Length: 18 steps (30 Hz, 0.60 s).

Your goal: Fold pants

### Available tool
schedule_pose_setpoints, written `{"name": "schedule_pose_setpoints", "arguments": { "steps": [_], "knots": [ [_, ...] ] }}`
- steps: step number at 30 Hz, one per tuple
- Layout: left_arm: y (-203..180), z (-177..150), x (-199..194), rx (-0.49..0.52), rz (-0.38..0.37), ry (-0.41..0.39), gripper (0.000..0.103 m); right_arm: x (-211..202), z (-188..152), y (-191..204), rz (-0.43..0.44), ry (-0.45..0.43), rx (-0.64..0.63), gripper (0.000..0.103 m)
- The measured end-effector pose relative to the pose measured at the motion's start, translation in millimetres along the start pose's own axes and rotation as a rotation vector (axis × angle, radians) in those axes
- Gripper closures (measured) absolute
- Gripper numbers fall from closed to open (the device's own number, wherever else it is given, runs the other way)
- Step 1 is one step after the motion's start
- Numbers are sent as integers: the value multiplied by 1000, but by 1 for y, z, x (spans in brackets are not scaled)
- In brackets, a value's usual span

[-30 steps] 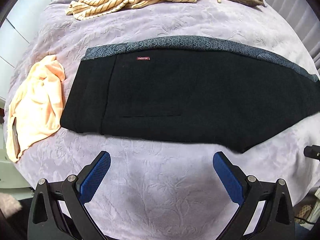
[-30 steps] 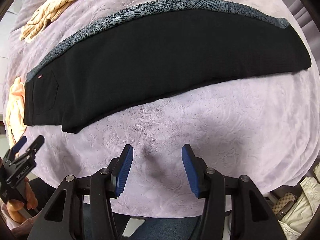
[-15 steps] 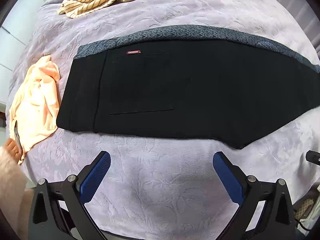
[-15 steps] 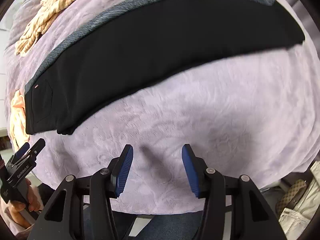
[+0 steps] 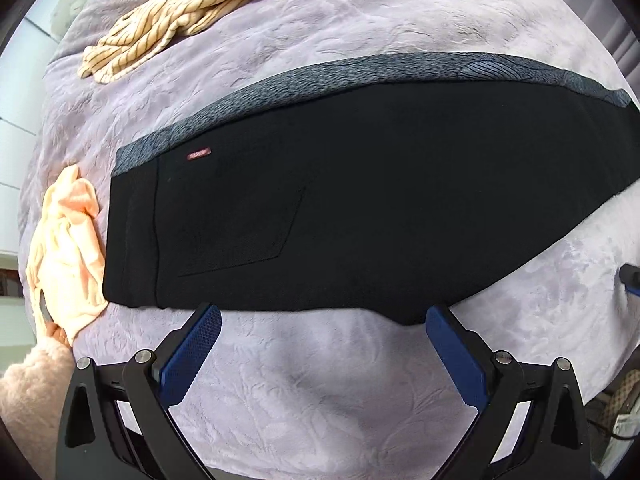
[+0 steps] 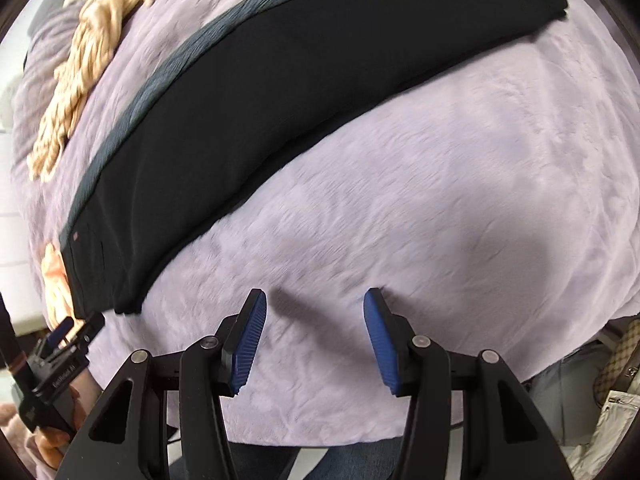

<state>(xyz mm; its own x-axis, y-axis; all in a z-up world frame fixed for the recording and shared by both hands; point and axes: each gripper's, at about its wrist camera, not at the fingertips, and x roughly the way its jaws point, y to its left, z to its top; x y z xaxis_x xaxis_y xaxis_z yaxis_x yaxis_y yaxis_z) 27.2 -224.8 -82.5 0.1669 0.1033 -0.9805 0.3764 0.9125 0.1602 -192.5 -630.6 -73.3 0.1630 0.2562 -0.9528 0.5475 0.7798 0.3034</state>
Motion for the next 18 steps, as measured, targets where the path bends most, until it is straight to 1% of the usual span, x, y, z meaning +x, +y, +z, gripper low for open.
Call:
{"name": "schedule_pose_setpoints", "arguments": {
  "steps": [6,9,10,12,15,17,18],
  "knots": [
    [-39,24,2,55,3,11,0,-15,28,-36,37,-53,55,48],
    [-62,38,-2,68,-16,16,0,-16,39,-54,59,-62,74,46],
    [-71,45,-4,63,-33,14,0,-18,43,-61,73,-66,81,46],
    [-86,57,-9,43,-64,5,0,-23,52,-74,122,-85,104,46],
    [-105,74,-12,0,-102,-19,0,-38,73,-102,203,-152,162,46],
    [-115,83,-4,-40,-103,-17,0,-48,91,-126,259,-202,224,46],
    [-120,87,4,-58,-94,1,0,-50,99,-135,286,-218,252,46]
  ]
}}
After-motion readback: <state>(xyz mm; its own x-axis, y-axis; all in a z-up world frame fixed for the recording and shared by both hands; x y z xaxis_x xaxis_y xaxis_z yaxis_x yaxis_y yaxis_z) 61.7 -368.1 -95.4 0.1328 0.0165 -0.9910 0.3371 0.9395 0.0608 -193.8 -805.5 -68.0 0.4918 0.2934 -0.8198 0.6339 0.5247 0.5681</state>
